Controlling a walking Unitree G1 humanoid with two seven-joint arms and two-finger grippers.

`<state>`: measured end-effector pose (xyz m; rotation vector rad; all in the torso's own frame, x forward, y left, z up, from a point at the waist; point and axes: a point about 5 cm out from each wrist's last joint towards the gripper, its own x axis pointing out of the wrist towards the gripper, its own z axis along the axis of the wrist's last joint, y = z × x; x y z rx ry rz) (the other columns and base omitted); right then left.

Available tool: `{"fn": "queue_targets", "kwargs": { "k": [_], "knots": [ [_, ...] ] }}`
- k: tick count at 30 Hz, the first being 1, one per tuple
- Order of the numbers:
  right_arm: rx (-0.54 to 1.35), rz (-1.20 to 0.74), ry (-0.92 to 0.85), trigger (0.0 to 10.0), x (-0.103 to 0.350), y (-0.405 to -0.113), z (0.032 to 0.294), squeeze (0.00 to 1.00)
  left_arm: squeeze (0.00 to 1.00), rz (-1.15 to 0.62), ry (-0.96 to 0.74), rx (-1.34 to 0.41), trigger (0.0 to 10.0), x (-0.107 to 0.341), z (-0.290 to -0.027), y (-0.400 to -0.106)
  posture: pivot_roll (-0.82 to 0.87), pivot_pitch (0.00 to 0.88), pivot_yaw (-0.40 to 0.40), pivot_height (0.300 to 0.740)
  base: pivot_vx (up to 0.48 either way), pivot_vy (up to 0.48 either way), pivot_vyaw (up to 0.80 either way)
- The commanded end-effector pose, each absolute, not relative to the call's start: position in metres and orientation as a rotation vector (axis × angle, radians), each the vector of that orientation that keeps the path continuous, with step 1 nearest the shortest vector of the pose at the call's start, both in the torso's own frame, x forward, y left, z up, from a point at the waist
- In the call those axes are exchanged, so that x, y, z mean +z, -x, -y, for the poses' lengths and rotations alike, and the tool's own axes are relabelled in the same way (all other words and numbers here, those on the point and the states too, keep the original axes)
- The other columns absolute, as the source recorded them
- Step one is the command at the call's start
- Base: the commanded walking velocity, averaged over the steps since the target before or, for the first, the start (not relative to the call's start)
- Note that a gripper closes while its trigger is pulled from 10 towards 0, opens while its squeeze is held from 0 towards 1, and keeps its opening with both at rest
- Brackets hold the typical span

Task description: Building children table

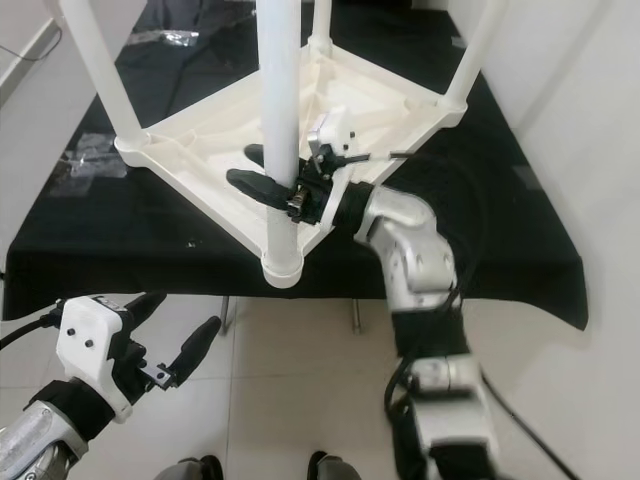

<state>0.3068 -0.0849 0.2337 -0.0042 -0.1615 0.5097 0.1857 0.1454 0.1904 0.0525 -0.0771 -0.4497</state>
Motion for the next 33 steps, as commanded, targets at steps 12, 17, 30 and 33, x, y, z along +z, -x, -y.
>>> {"fn": "queue_targets", "kwargs": {
  "k": [12,17,30,33],
  "knots": [
    [0.407,-0.028,0.019,0.0,0.215,-0.341,0.073,0.00,0.00,0.060,-0.047,-0.459,10.0,0.185,-0.146,-0.190,0.08,0.209,-0.056,0.740,0.000,0.000,0.00],
    [0.435,0.049,0.004,10.0,0.237,-0.341,0.070,1.00,0.00,0.059,-0.047,-0.460,10.0,0.185,-0.146,-0.190,0.07,0.215,-0.053,0.740,0.000,0.000,0.00],
    [1.195,0.115,-0.006,10.0,0.254,-0.323,0.081,0.00,0.00,0.055,-0.034,-0.475,10.0,0.185,-0.141,-0.188,0.08,0.235,-0.063,0.740,0.000,0.000,0.00],
    [1.328,0.106,0.047,10.0,0.251,-0.326,0.079,0.00,0.00,0.056,-0.032,-0.475,10.0,0.186,-0.140,-0.186,0.10,0.243,-0.067,0.740,0.000,0.000,0.00]
  ]
}}
